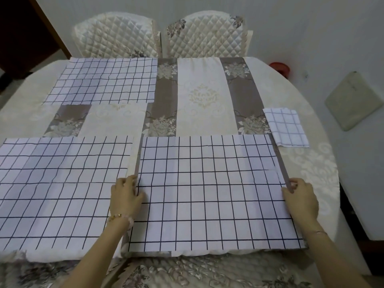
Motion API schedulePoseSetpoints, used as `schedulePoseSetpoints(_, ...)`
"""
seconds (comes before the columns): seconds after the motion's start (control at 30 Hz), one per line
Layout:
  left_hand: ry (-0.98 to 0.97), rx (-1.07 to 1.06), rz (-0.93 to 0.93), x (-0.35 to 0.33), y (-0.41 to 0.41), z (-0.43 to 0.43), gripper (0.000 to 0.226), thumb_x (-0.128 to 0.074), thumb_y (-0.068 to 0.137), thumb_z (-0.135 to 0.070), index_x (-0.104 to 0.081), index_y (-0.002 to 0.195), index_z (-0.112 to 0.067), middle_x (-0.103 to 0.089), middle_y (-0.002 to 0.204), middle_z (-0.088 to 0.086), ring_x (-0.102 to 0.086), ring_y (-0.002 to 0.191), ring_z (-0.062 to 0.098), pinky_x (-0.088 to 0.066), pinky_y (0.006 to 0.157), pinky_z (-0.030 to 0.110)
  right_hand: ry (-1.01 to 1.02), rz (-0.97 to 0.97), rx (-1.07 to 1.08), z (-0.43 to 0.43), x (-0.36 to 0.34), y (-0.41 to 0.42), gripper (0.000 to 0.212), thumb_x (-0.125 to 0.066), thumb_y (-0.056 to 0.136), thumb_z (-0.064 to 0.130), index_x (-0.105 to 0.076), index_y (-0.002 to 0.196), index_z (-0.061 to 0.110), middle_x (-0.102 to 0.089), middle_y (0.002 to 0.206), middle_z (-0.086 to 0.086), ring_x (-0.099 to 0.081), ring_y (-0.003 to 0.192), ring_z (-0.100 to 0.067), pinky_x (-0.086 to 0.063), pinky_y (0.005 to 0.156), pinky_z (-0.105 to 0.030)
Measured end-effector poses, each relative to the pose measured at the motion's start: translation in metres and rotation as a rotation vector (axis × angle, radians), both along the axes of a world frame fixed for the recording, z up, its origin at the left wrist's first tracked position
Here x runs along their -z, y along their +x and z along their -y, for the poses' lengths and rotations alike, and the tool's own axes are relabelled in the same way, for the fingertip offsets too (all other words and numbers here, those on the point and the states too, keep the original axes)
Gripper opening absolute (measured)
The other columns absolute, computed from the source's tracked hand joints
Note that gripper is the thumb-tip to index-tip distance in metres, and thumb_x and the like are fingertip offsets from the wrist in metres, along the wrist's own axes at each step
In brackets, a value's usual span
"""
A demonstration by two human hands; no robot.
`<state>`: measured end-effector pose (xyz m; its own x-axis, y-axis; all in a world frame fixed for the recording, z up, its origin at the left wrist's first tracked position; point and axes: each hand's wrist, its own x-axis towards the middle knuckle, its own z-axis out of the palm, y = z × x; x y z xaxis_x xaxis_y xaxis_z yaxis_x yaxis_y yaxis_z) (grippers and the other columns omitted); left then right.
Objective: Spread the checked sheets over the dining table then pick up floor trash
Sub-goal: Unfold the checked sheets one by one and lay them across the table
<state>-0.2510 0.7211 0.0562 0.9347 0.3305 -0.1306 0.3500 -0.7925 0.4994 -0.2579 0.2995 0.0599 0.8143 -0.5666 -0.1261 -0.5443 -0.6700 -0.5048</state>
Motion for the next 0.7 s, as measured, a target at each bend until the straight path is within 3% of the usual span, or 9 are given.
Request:
schedulePoseSetpoints(0.07, 0.167, 0.196, 0.112, 0.005, -0.005, 0.009, 0.043, -0.071, 0.072, -0.005, -0.062, 0.114, -0.008, -0.057, 0.115, 0.016, -0.053, 0.102, 0.038, -0.050, 0.081, 0.044, -0.177, 0.058, -0.102, -0.010, 0.003, 0.001, 0.033, -0.055, 0.088, 0.010, -0.057, 0.120, 0.006, -0.055, 0.116, -0.019, -0.051, 0.102, -0.037, -0.045, 0.082, -0.043)
schedulePoseSetpoints(0.17, 0.259, 0.491, 0.285, 0.013, -0.009, 0.028, 0.033, -0.074, 0.067, -0.002, -0.066, 0.100, -0.007, -0.066, 0.104, 0.015, -0.064, 0.093, 0.034, -0.055, 0.075, 0.042, -0.181, 0.147, -0.357, -0.029, 0.009, 0.012, 0.032, -0.053, 0.089, 0.005, -0.060, 0.120, 0.003, -0.060, 0.120, -0.017, -0.052, 0.111, -0.035, -0.044, 0.094, -0.041)
schedulePoseSetpoints(0.27, 0.240, 0.654, 0.331, 0.013, -0.014, 0.046, 0.026, -0.048, 0.078, -0.013, -0.061, 0.100, -0.011, -0.067, 0.103, 0.009, -0.057, 0.097, 0.022, -0.055, 0.081, 0.036, -0.152, 0.099, -0.576, -0.044, 0.022, 0.028, 0.037, -0.048, 0.094, 0.012, -0.055, 0.128, 0.002, -0.056, 0.132, -0.015, -0.048, 0.126, -0.032, -0.032, 0.109, -0.035)
schedulePoseSetpoints(0.37, 0.272, 0.769, 0.212, 0.025, -0.035, 0.054, 0.041, -0.026, 0.097, -0.026, -0.064, 0.111, -0.014, -0.067, 0.115, 0.005, -0.059, 0.109, 0.022, -0.042, 0.098, 0.033, -0.120, -0.034, -0.616, -0.048, 0.029, 0.041, 0.044, -0.040, 0.099, 0.021, -0.040, 0.142, 0.010, -0.037, 0.150, -0.007, -0.029, 0.142, -0.023, -0.018, 0.117, -0.033)
schedulePoseSetpoints(0.43, 0.321, 0.807, 0.062, 0.035, -0.048, 0.048, 0.054, -0.013, 0.099, -0.038, -0.053, 0.128, -0.017, -0.056, 0.134, 0.001, -0.051, 0.124, 0.021, -0.026, 0.110, 0.033, -0.156, -0.069, -0.636, -0.047, 0.033, 0.044, 0.047, -0.035, 0.101, 0.024, -0.033, 0.146, 0.013, -0.028, 0.155, -0.004, -0.021, 0.145, -0.020, -0.013, 0.118, -0.032)
schedulePoseSetpoints(0.53, 0.387, 0.837, -0.052, 0.042, -0.053, 0.038, 0.057, -0.011, 0.098, -0.047, -0.034, 0.141, -0.018, -0.038, 0.146, -0.002, -0.030, 0.135, 0.017, -0.011, 0.112, 0.031, -0.203, -0.119, -0.657, -0.044, 0.036, 0.045, 0.048, -0.029, 0.102, 0.026, -0.025, 0.149, 0.017, -0.020, 0.158, 0.000, -0.015, 0.147, -0.018, -0.010, 0.119, -0.033)
schedulePoseSetpoints(0.7, 0.367, 0.854, -0.113, 0.037, -0.055, 0.033, 0.058, -0.014, 0.097, -0.051, -0.016, 0.148, -0.023, -0.032, 0.149, -0.005, -0.022, 0.138, 0.012, -0.007, 0.114, 0.031, -0.235, -0.162, -0.676, -0.042, 0.035, 0.043, 0.050, -0.027, 0.102, 0.028, -0.019, 0.150, 0.019, -0.015, 0.159, 0.002, -0.011, 0.147, -0.018, -0.010, 0.119, -0.036)
